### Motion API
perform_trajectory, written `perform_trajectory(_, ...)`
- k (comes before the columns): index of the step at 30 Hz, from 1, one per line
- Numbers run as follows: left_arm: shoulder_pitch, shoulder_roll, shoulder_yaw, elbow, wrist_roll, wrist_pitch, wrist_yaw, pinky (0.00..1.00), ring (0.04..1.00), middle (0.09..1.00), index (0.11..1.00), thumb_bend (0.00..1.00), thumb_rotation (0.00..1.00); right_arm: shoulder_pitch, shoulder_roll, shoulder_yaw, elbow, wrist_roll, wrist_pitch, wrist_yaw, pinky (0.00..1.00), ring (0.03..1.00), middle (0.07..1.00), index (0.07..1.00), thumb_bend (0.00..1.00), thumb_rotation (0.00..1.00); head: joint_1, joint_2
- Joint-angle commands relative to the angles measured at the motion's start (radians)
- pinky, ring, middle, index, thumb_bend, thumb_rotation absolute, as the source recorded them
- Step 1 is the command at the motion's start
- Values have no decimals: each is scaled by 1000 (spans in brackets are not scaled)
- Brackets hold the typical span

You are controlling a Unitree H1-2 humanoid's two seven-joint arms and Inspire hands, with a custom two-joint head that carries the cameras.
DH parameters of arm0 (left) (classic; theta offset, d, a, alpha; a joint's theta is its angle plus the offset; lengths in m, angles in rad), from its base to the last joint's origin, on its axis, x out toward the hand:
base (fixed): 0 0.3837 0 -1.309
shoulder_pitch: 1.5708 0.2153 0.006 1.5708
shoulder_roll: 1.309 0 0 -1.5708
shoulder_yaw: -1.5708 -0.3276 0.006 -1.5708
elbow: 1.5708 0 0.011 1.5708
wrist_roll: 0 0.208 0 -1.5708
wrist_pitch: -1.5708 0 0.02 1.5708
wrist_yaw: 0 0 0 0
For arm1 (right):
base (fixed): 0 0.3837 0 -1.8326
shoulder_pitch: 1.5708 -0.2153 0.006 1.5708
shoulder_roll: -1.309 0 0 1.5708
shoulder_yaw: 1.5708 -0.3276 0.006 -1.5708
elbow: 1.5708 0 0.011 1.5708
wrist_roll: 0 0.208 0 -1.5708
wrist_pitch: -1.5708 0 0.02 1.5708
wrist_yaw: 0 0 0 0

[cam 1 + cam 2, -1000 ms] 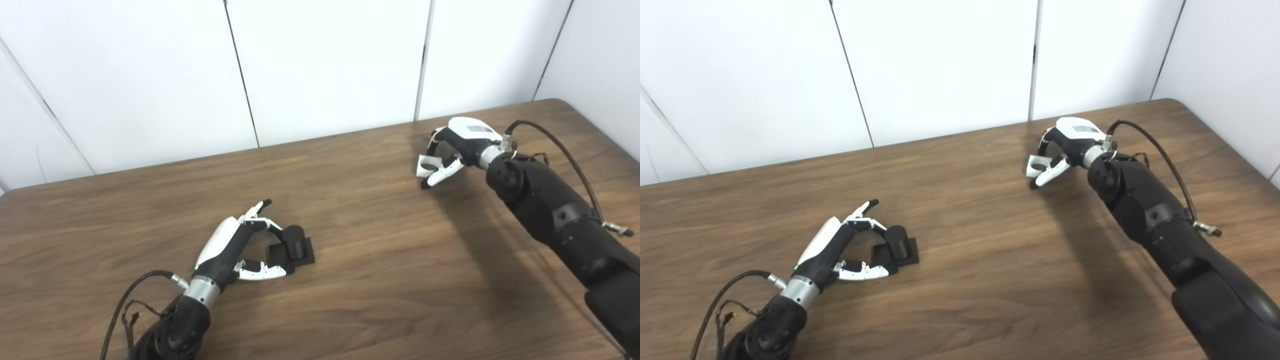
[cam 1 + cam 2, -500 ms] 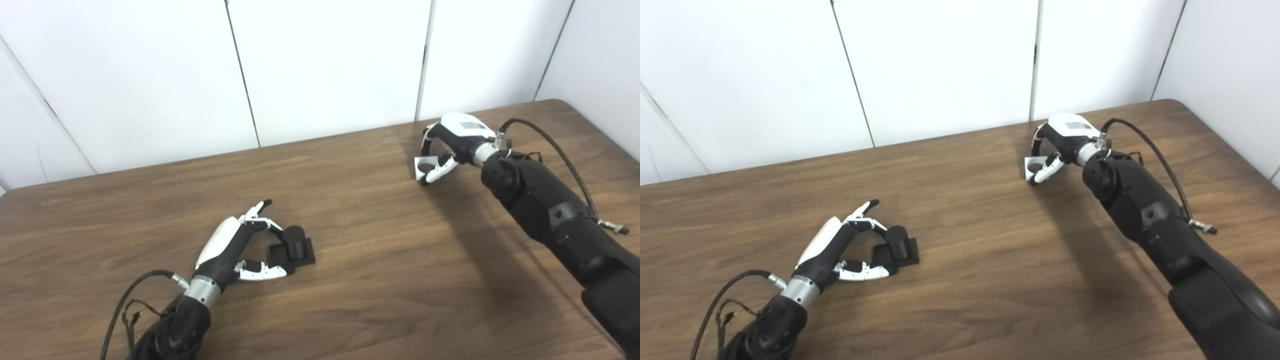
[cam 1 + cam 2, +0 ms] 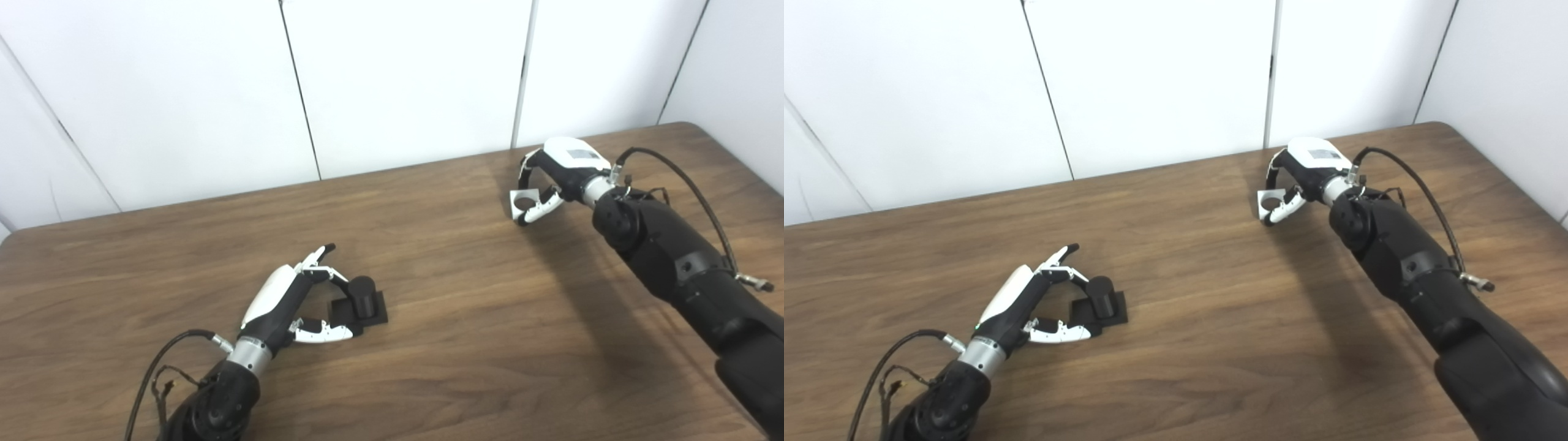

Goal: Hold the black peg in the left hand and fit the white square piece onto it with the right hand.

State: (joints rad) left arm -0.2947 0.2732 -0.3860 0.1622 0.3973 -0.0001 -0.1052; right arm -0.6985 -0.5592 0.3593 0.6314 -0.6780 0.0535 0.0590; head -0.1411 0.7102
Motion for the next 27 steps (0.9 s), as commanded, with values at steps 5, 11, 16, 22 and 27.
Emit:
perform_trajectory(5, 27, 29, -23, 28, 54, 63, -59, 1000, 1000, 1000, 493, 523, 72, -5, -17, -25, -21, 8, 4, -13, 946, 898, 837, 485, 522, 146, 7, 5)
perform_trajectory(11, 19, 27, -24, 43, 54, 58, -55, 1000, 1000, 1000, 493, 523, 71, 24, -32, -54, -150, 12, -18, -24, 942, 910, 848, 486, 521, 150, 0, 1)
perform_trajectory(16, 8, 22, -28, 65, 62, 44, -44, 1000, 1000, 1000, 493, 523, 70, 42, -37, -72, -273, -1, 0, 4, 928, 896, 842, 486, 523, 146, -5, -3)
perform_trajectory(22, 0, 20, -34, 72, 71, 40, -38, 1000, 1000, 1000, 494, 523, 70, 56, -37, -91, -358, -14, 20, 35, 909, 884, 842, 486, 524, 144, -5, -2)
perform_trajectory(27, 0, 20, -33, 70, 66, 38, -38, 1000, 1000, 1000, 493, 524, 69, 76, -34, -108, -419, -16, 11, 41, 911, 868, 832, 486, 525, 145, -6, 1)
